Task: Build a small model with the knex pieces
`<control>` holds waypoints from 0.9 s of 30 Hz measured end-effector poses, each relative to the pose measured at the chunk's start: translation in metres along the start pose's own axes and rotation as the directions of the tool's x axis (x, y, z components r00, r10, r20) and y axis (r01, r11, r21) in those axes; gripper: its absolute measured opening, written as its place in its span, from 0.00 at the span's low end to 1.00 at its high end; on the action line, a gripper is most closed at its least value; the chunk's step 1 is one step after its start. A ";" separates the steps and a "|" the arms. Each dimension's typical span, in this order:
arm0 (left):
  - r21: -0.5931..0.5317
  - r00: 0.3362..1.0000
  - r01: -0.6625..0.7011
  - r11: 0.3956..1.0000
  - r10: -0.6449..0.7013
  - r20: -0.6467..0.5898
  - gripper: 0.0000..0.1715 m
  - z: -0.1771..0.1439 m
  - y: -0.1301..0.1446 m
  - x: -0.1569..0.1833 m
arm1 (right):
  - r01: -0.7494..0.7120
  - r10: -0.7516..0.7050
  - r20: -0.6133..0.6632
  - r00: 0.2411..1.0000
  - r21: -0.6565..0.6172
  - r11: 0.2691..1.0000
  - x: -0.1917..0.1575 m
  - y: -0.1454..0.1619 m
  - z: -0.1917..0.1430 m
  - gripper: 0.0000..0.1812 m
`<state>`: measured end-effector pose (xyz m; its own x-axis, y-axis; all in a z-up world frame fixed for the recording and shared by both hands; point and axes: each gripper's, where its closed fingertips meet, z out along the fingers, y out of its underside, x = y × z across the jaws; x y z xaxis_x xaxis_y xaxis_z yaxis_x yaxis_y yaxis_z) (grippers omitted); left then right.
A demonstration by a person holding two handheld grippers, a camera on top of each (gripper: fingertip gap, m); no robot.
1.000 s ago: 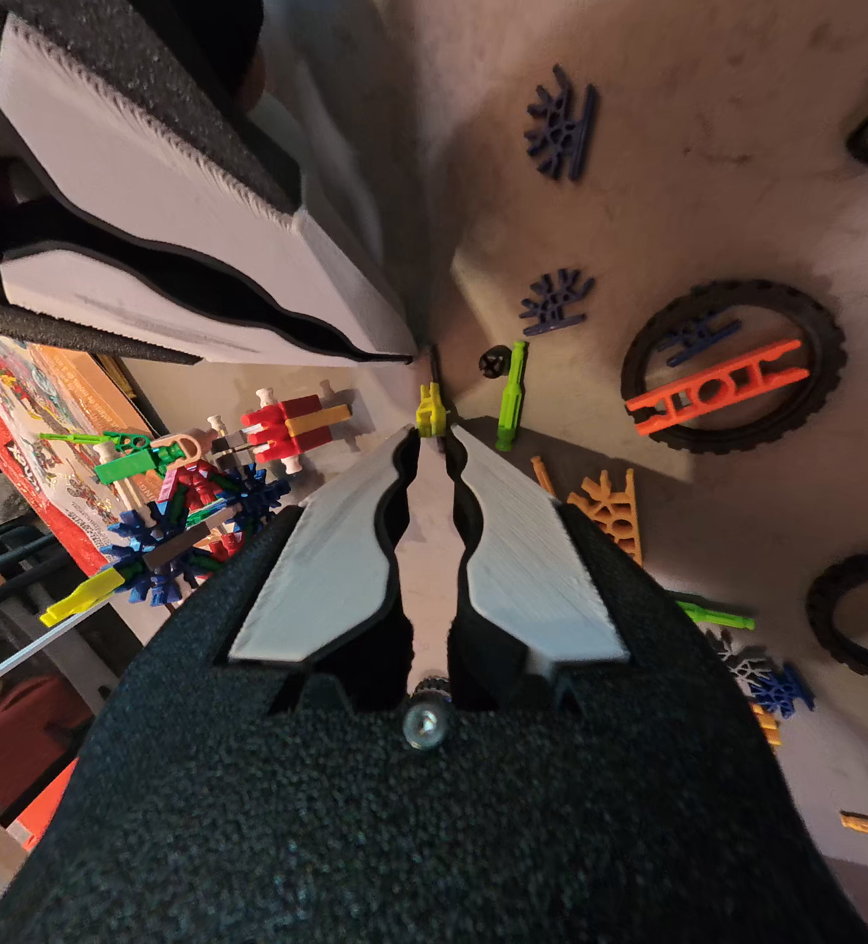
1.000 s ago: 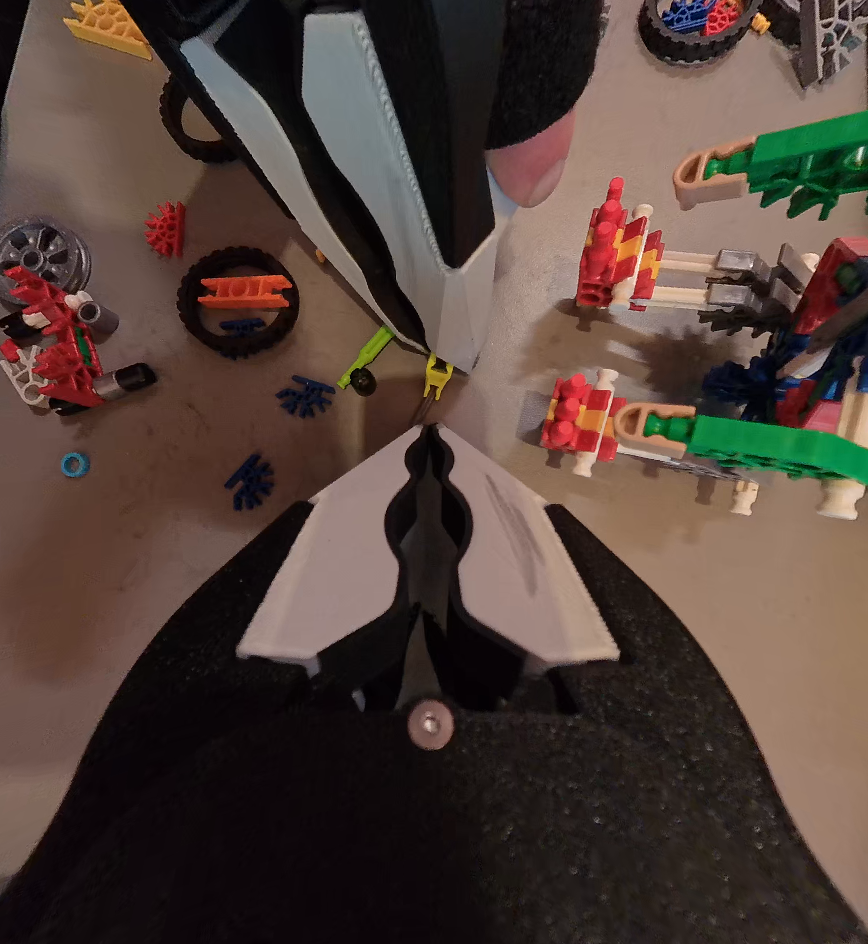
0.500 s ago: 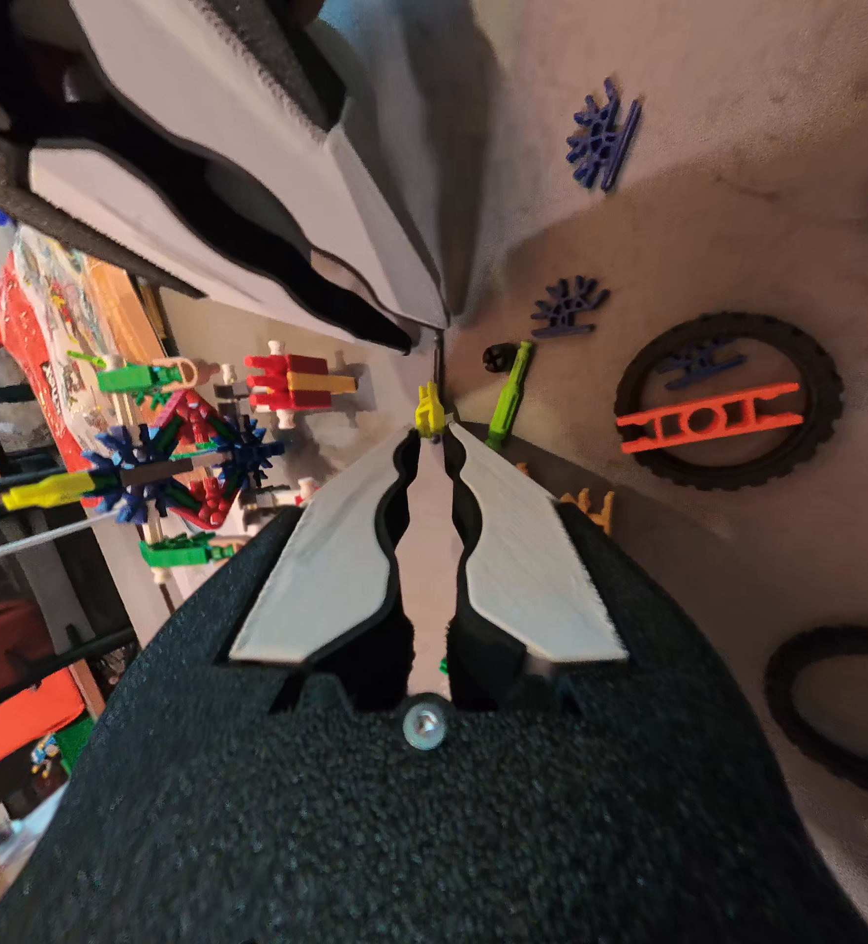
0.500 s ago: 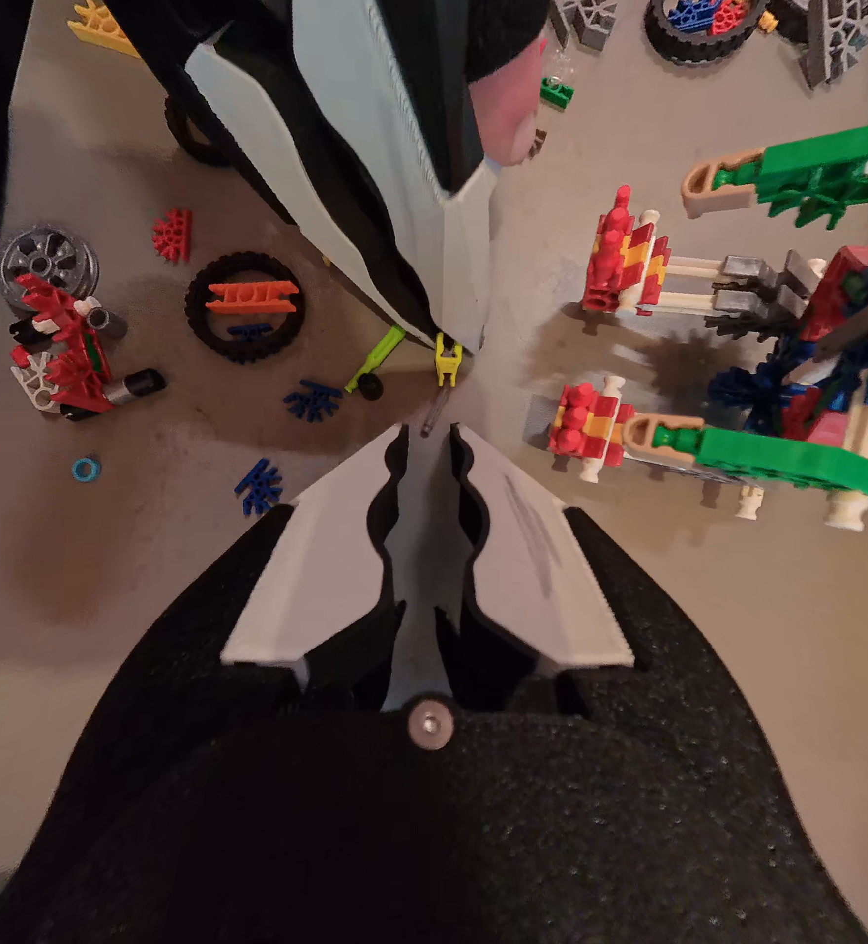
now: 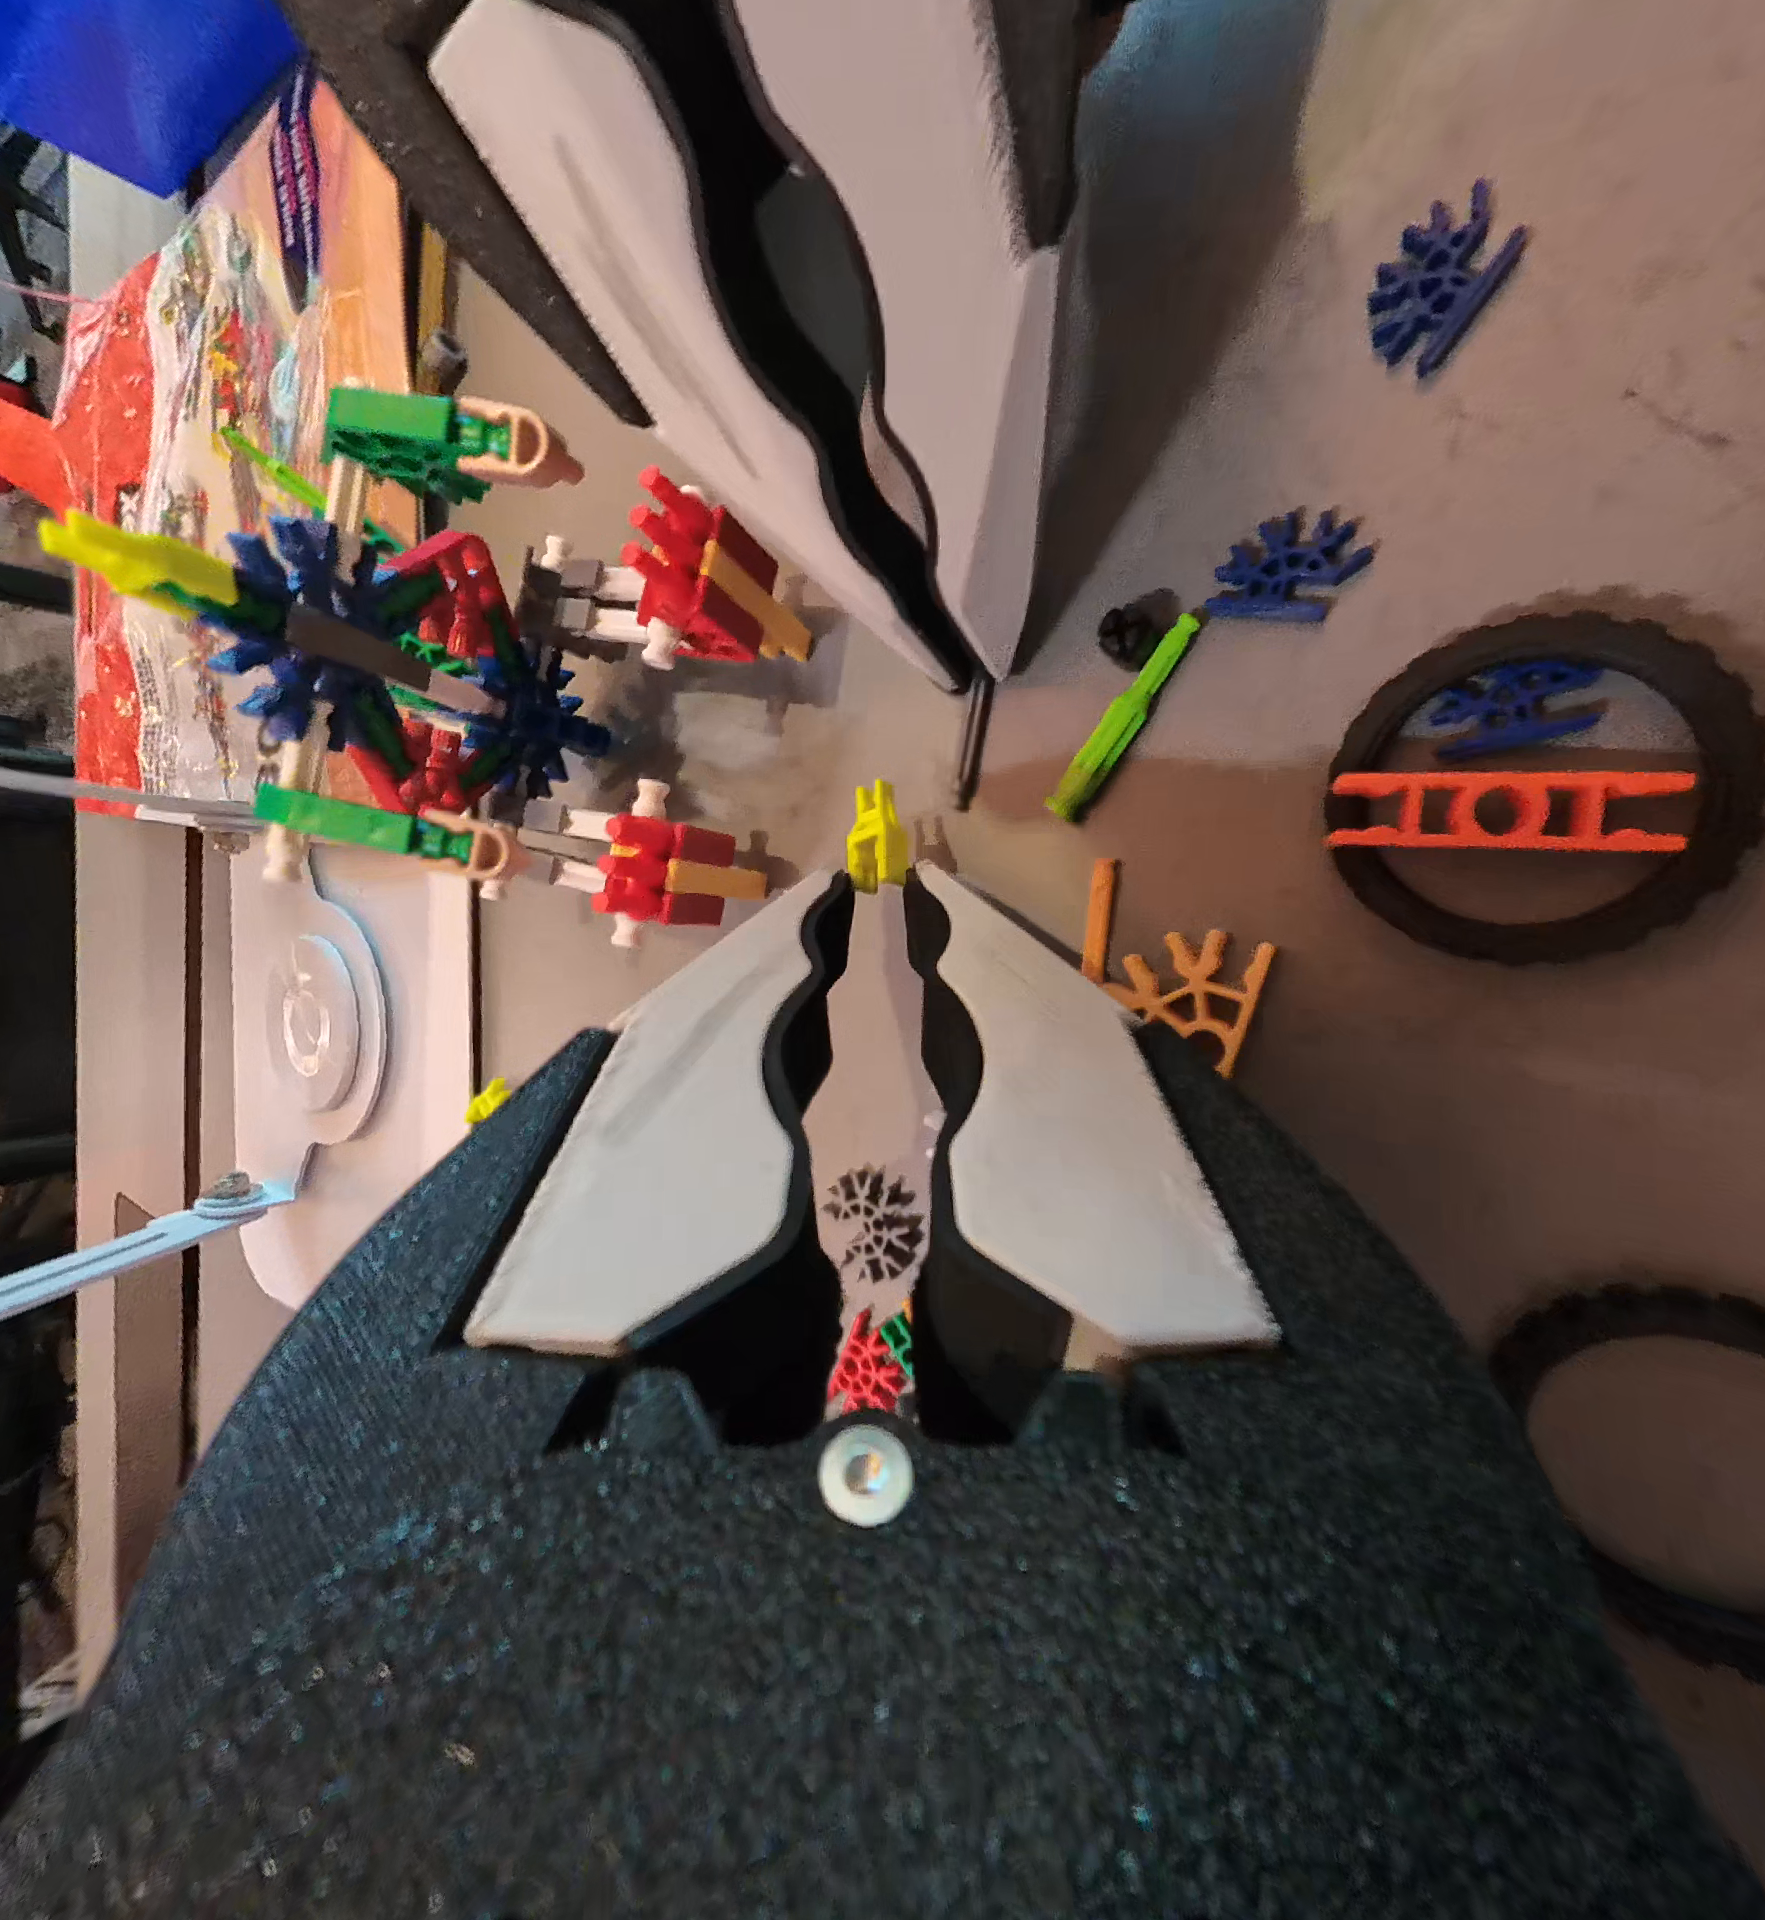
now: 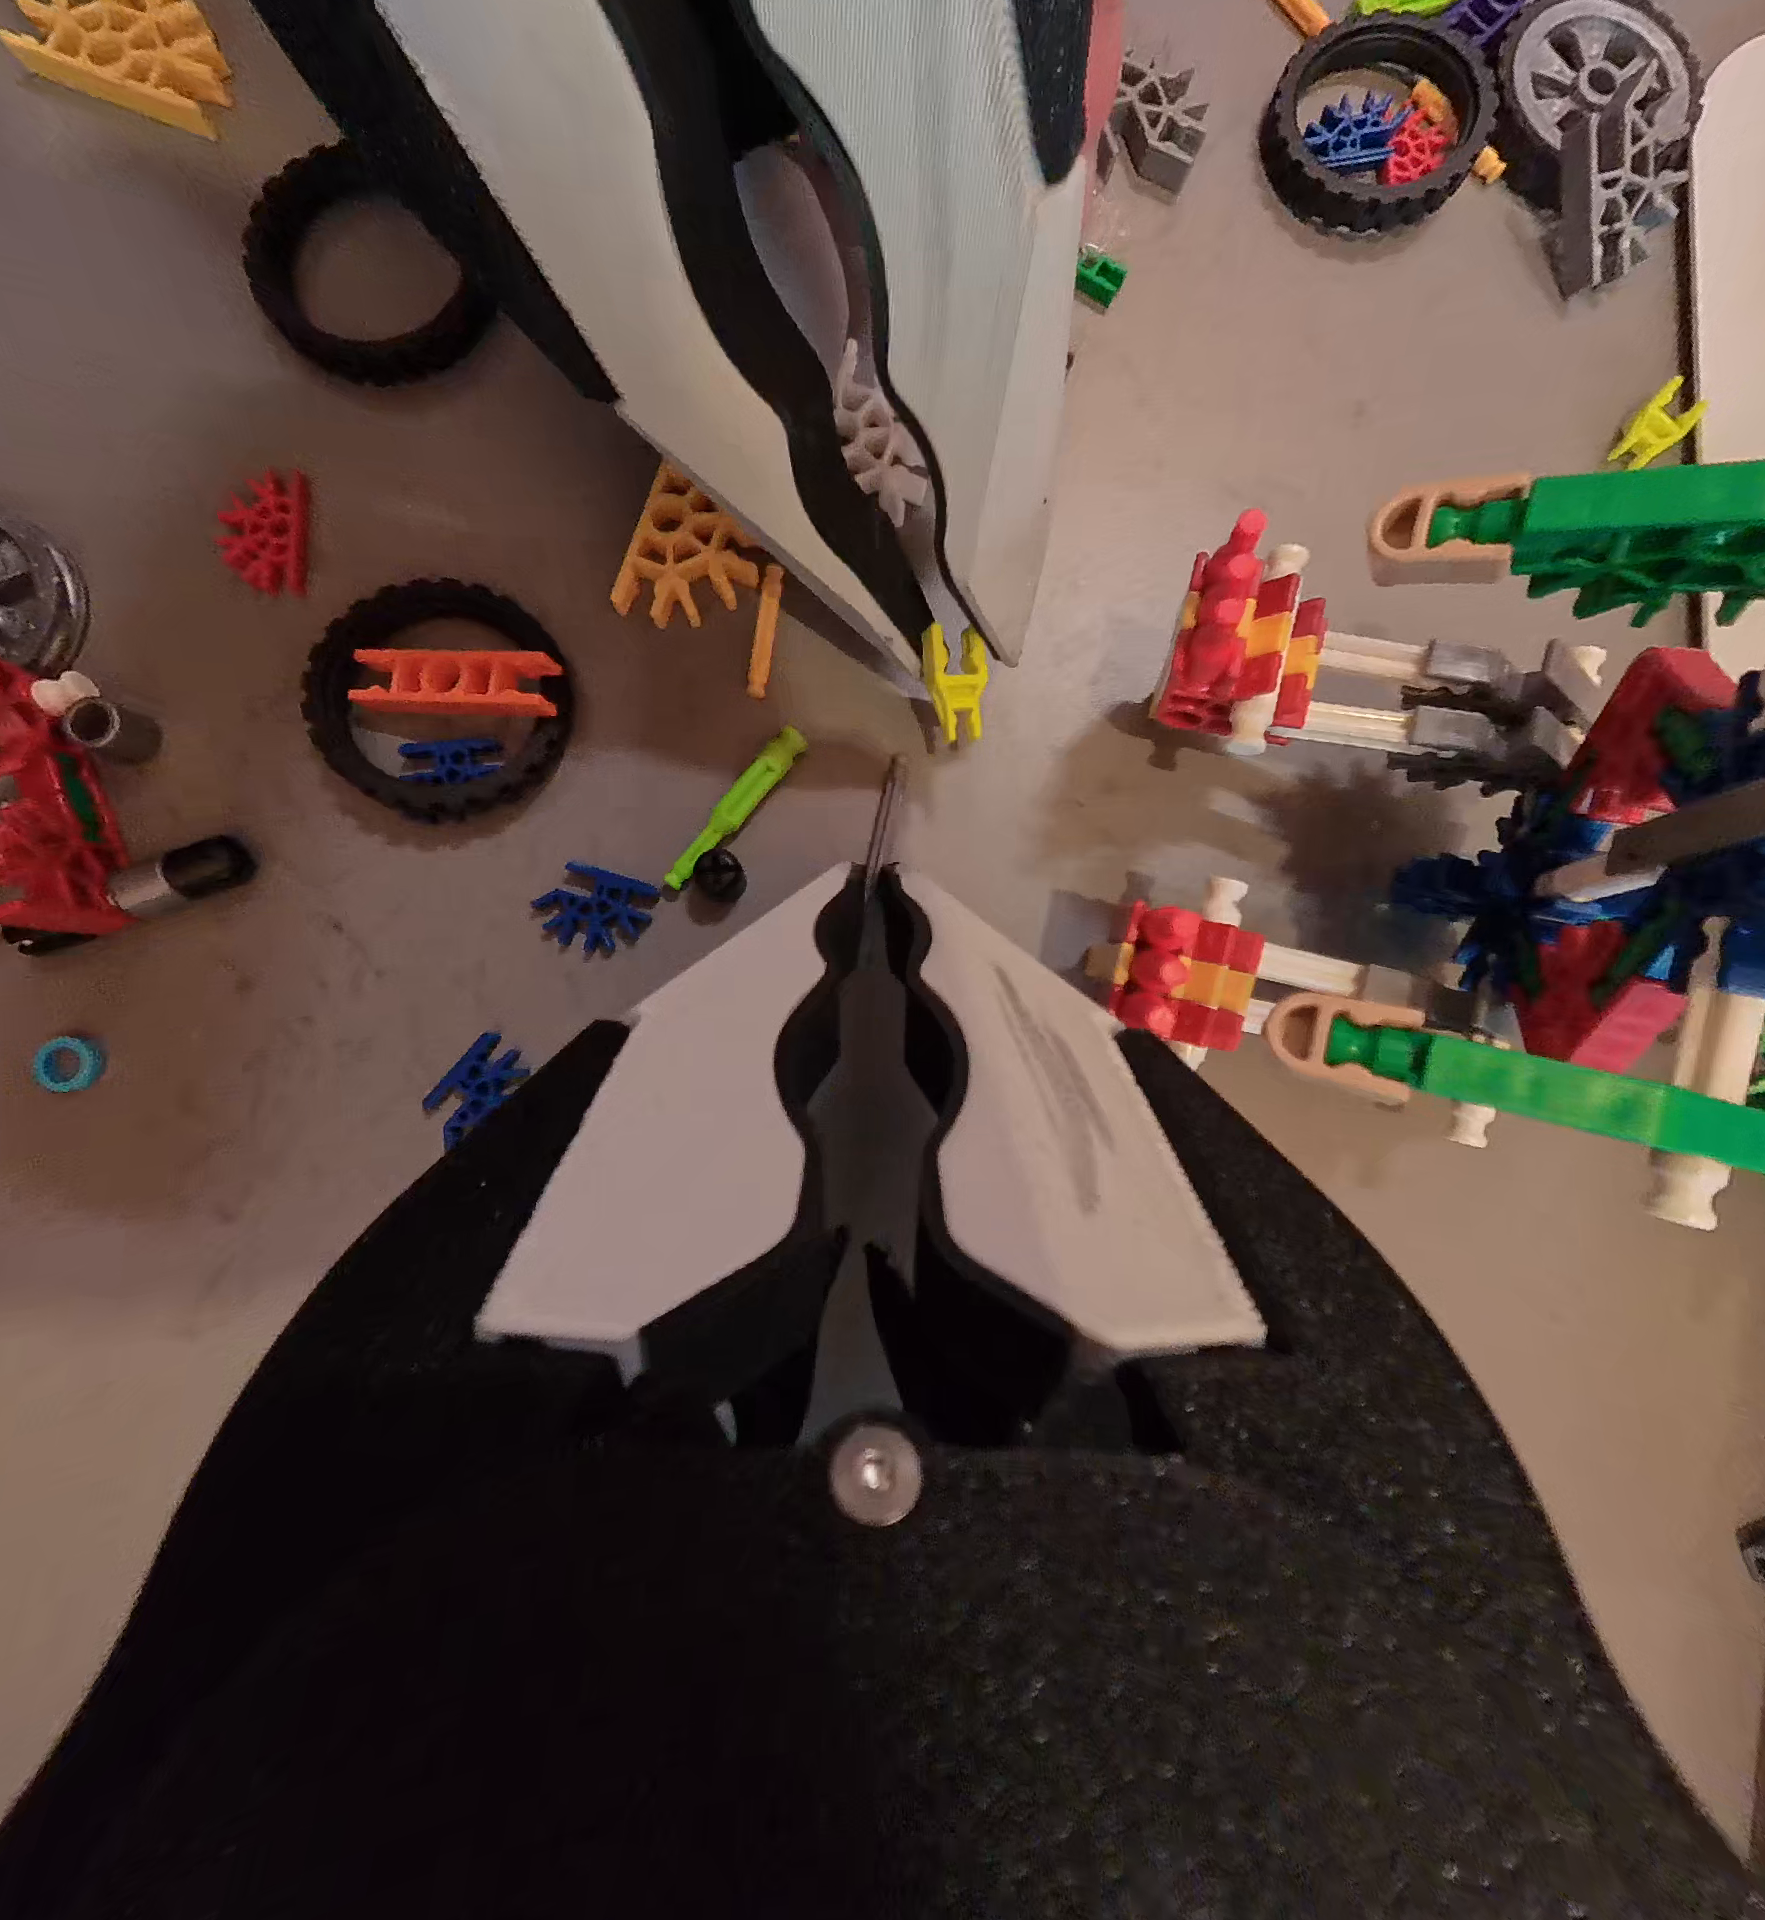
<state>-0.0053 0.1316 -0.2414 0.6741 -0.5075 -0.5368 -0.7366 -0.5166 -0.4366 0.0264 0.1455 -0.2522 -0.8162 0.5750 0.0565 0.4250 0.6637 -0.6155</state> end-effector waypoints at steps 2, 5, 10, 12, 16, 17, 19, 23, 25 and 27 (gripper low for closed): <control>0.015 1.000 0.026 1.000 -0.026 0.002 0.04 -0.001 0.000 -0.001 | 0.003 -0.003 -0.002 1.000 0.009 1.000 0.001 -0.001 0.000 0.01; 0.040 0.997 0.079 0.996 -0.080 0.012 0.04 -0.003 -0.001 -0.003 | -0.009 0.008 0.002 1.000 0.026 1.000 0.002 -0.001 0.000 0.01; 0.144 0.974 0.223 0.964 -0.227 0.015 0.04 -0.009 -0.012 -0.008 | -0.051 0.051 0.008 0.999 0.121 0.991 0.007 -0.013 -0.012 0.01; 0.193 0.956 0.284 0.939 -0.292 0.012 0.04 -0.012 -0.015 -0.013 | -0.079 0.081 -0.001 0.997 0.182 0.980 0.014 -0.021 -0.020 0.01; 0.279 0.926 0.370 0.886 -0.376 -0.035 0.04 -0.016 -0.024 -0.018 | -0.133 0.138 0.003 0.990 0.282 0.950 0.024 -0.031 -0.036 0.00; 0.286 0.923 0.376 0.881 -0.382 -0.038 0.04 -0.016 -0.025 -0.019 | -0.144 0.150 0.002 0.989 0.295 0.945 0.026 -0.032 -0.038 0.00; 0.303 0.924 0.372 0.878 -0.382 -0.027 0.04 -0.017 -0.026 -0.022 | -0.153 0.161 0.002 0.987 0.308 0.939 0.028 -0.033 -0.039 0.00; 0.342 0.908 0.405 0.848 -0.417 -0.041 0.04 -0.020 -0.029 -0.027 | -0.161 0.170 0.000 0.985 0.326 0.932 0.030 -0.035 -0.041 0.00; 0.350 0.900 0.422 0.836 -0.432 -0.053 0.04 -0.021 -0.028 -0.027 | -0.183 0.192 0.010 0.981 0.358 0.916 0.033 -0.038 -0.047 0.00; 0.360 0.893 0.434 0.826 -0.446 -0.054 0.04 -0.022 -0.027 -0.030 | -0.194 0.209 0.003 0.978 0.389 0.900 0.038 -0.041 -0.053 0.00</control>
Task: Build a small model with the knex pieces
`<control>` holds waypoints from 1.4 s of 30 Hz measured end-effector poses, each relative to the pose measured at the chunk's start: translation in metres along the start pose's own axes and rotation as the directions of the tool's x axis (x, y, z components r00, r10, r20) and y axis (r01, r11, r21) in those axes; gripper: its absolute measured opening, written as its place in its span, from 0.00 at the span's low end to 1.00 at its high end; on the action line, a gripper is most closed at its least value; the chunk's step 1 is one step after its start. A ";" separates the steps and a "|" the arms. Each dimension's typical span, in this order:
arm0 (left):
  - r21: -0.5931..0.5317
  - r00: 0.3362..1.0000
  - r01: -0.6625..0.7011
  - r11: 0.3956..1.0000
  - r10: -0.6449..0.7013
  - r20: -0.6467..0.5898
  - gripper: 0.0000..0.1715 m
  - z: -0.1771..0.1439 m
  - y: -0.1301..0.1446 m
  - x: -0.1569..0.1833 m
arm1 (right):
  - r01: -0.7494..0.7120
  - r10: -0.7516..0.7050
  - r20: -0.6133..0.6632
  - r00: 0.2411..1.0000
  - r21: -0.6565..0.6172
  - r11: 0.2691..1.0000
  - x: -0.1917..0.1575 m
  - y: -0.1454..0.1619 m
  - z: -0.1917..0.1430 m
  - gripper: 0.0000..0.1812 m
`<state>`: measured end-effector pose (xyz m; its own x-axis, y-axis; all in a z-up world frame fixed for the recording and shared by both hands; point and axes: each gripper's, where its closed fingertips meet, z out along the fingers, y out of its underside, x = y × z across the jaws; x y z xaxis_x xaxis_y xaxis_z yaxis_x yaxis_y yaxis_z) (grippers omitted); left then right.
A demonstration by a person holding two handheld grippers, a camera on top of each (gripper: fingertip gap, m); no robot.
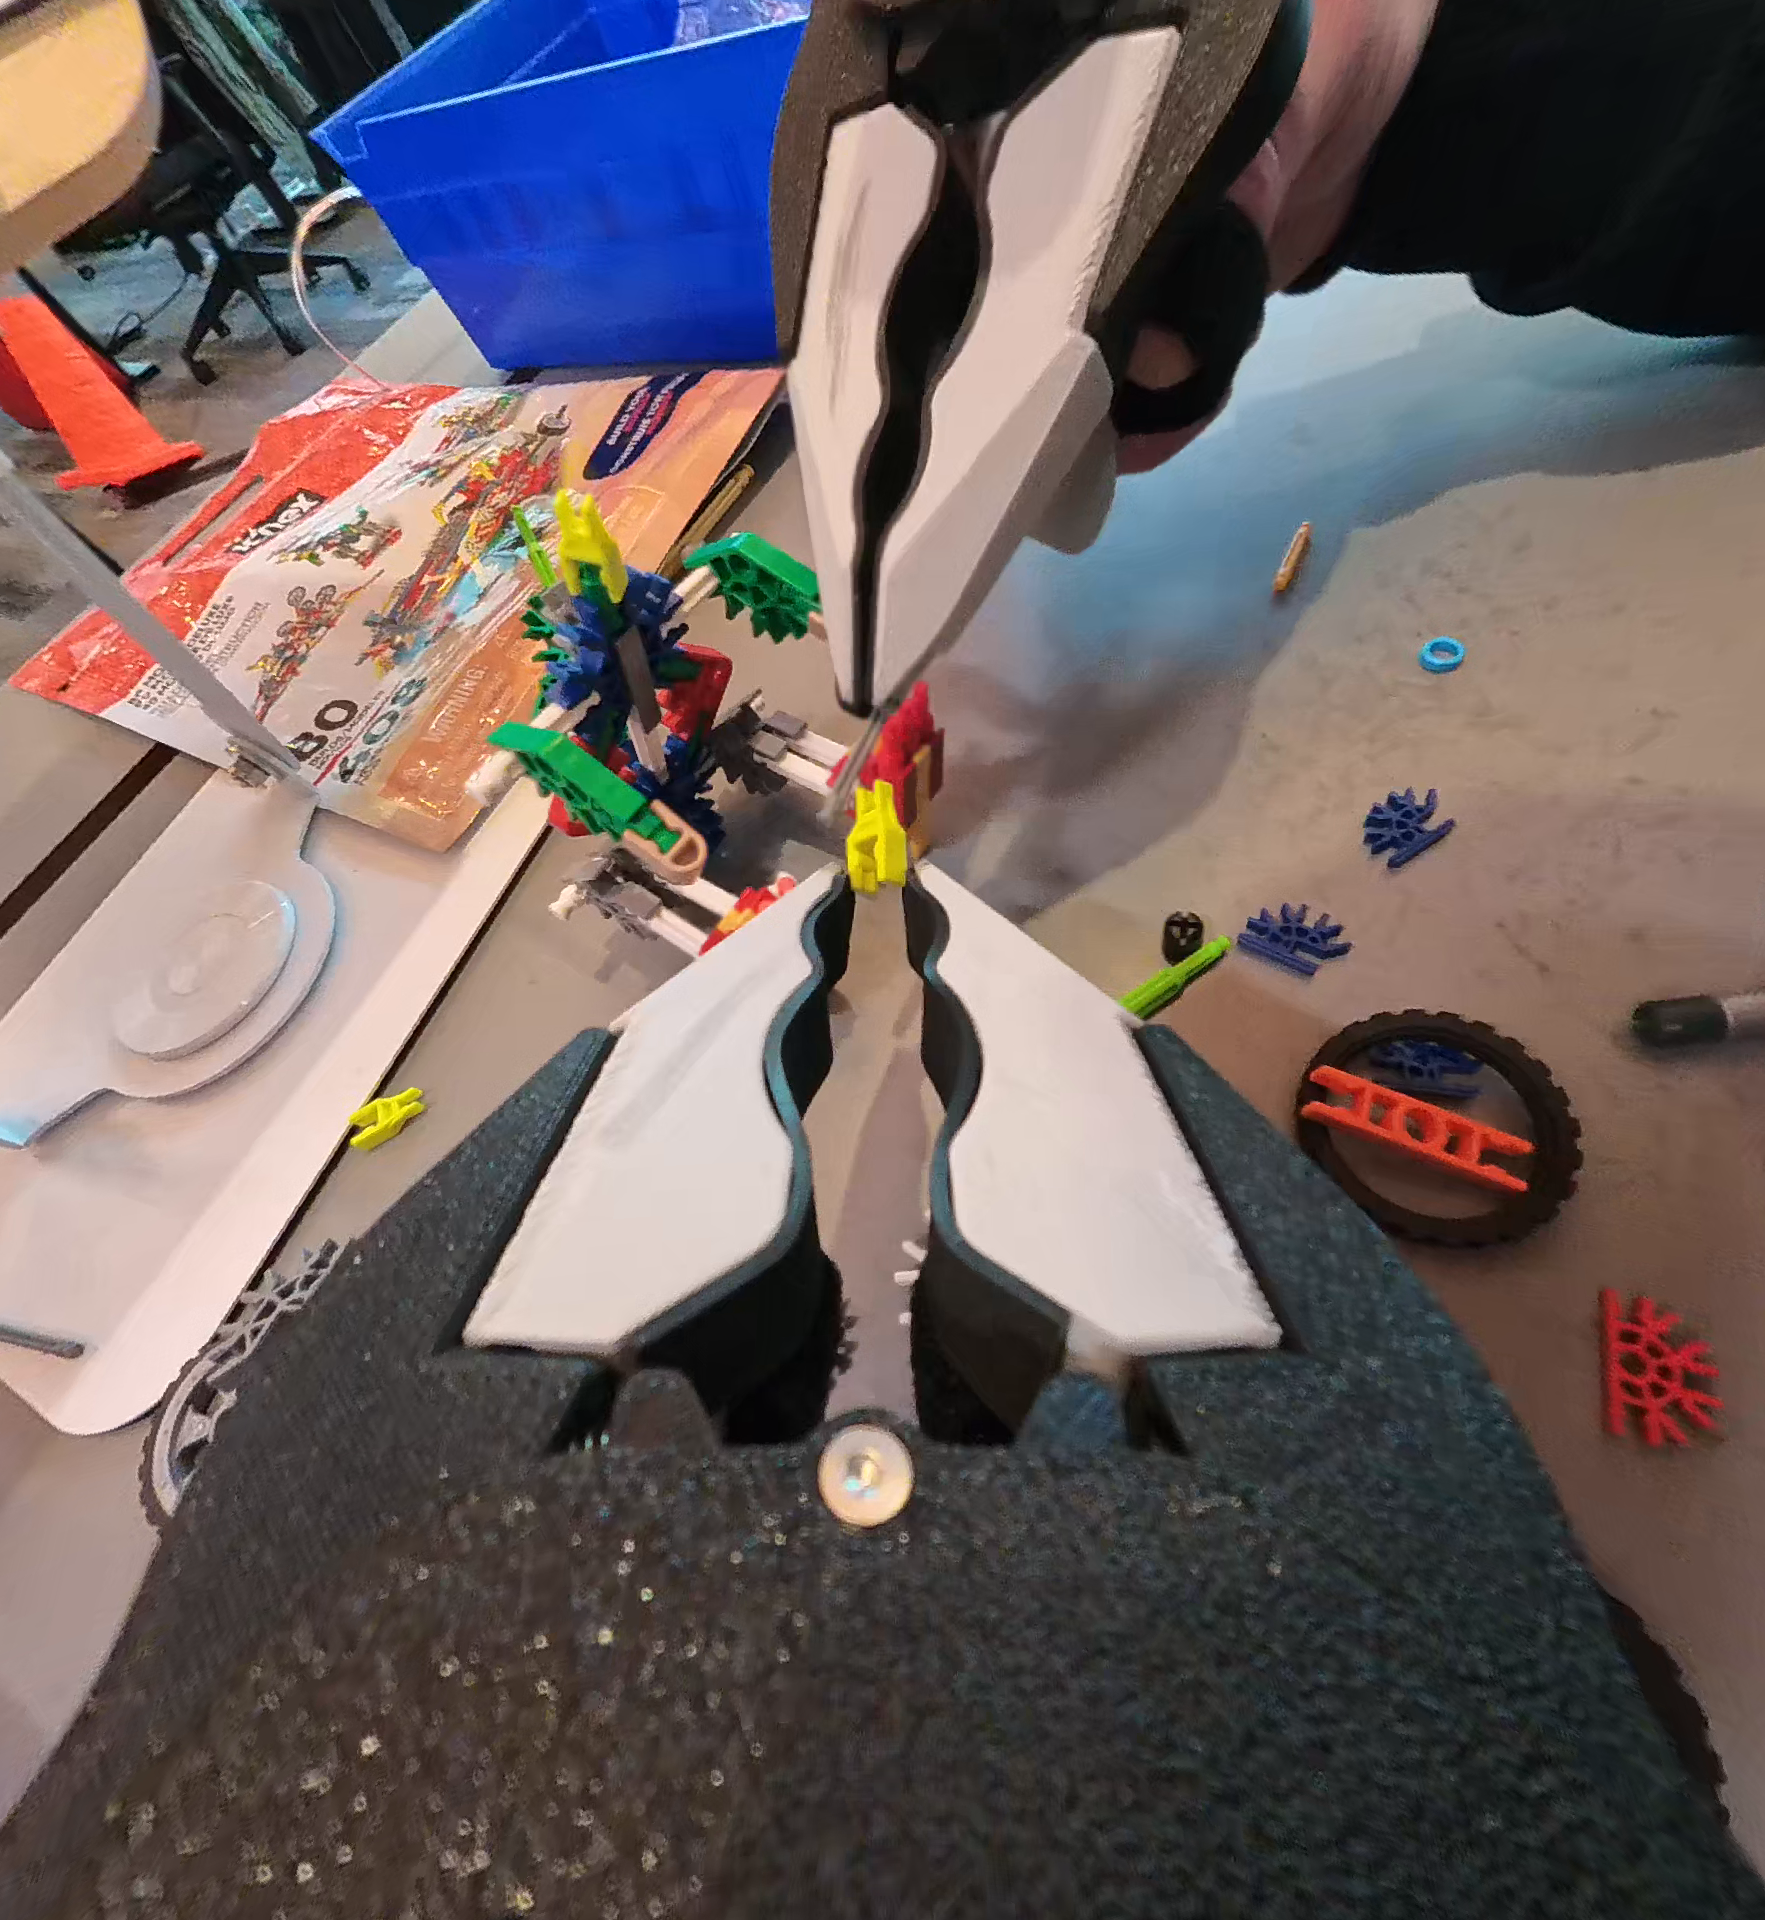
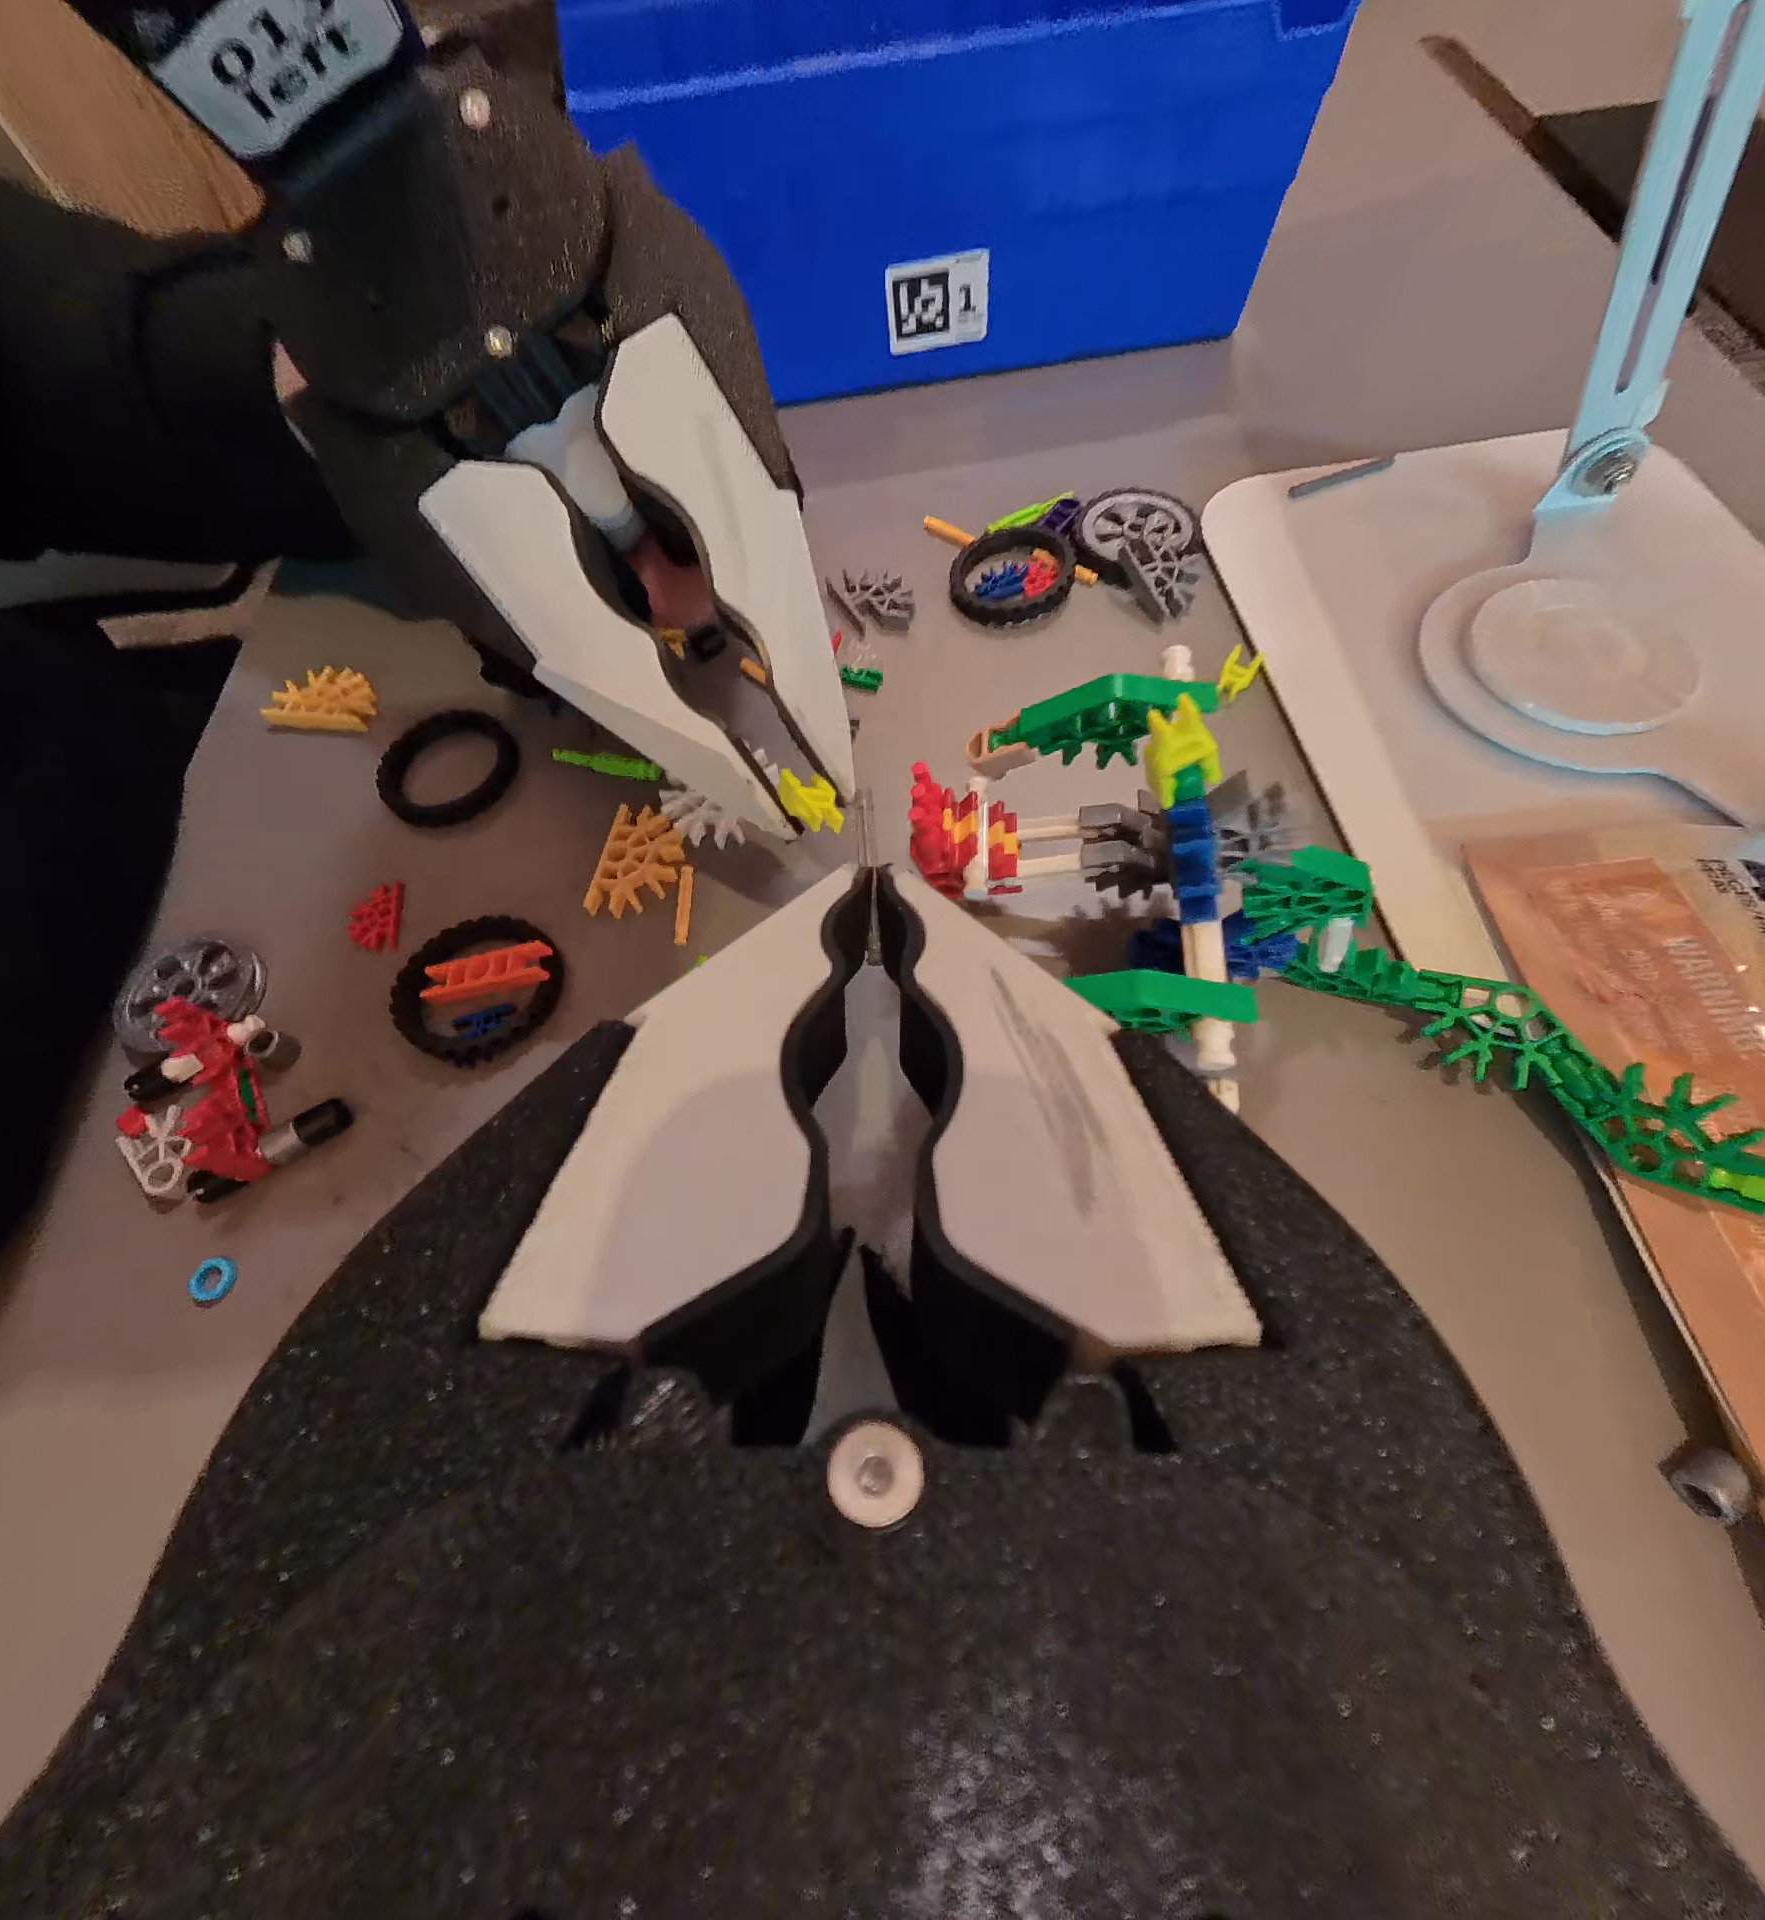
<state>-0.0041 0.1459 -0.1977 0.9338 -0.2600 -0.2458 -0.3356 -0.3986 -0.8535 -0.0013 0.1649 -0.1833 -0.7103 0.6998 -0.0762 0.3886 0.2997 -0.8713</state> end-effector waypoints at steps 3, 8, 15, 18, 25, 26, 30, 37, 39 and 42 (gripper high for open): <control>0.018 1.000 0.027 0.999 -0.027 -0.010 0.04 -0.001 -0.002 0.000 | -0.021 0.021 0.003 1.000 0.038 0.999 0.001 -0.006 -0.002 0.00; 0.037 0.997 0.071 0.997 -0.070 -0.022 0.04 0.000 -0.003 0.000 | -0.019 0.018 0.020 1.000 0.050 0.999 -0.003 -0.008 0.001 0.00; 0.092 0.988 0.151 0.984 -0.147 -0.047 0.04 -0.002 -0.009 -0.003 | 0.002 -0.002 0.009 1.000 0.041 0.999 -0.005 -0.007 0.005 0.00; 0.105 0.986 0.164 0.981 -0.158 -0.059 0.04 -0.003 -0.011 -0.003 | 0.001 -0.001 0.017 1.000 0.049 0.999 -0.007 -0.008 0.007 0.00; 0.009 0.996 0.077 0.997 -0.076 -0.052 0.04 -0.003 0.005 -0.002 | 0.002 -0.001 0.015 1.000 -0.021 1.000 -0.007 0.004 0.009 0.00; -0.012 0.998 0.059 0.998 -0.059 -0.037 0.04 -0.003 0.008 -0.004 | 0.016 -0.016 -0.001 1.000 -0.054 0.998 -0.005 0.010 0.010 0.01; -0.101 0.999 -0.013 0.995 0.010 -0.030 0.04 -0.005 0.021 -0.001 | 0.060 -0.059 0.008 0.998 -0.151 0.987 -0.014 0.024 0.022 0.10; -0.217 0.995 -0.055 0.975 0.036 -0.088 0.04 -0.008 0.045 0.007 | 0.179 -0.196 -0.040 0.980 -0.262 0.948 -0.016 0.033 0.029 0.13; -0.207 0.996 -0.061 0.977 0.045 -0.082 0.04 -0.009 0.042 0.006 | 0.212 -0.227 -0.032 0.973 -0.256 0.943 -0.020 0.027 0.020 0.13; -0.205 0.996 -0.061 0.977 0.045 -0.083 0.04 -0.007 0.040 0.005 | 0.183 -0.192 -0.010 0.981 -0.254 0.950 -0.024 0.025 0.012 0.11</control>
<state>-0.0140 0.1219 -0.2300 0.9043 -0.3500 -0.2445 -0.4102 -0.5534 -0.7249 0.0185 0.1473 -0.2091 -0.7658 0.6356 0.0977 0.3878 0.5776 -0.7183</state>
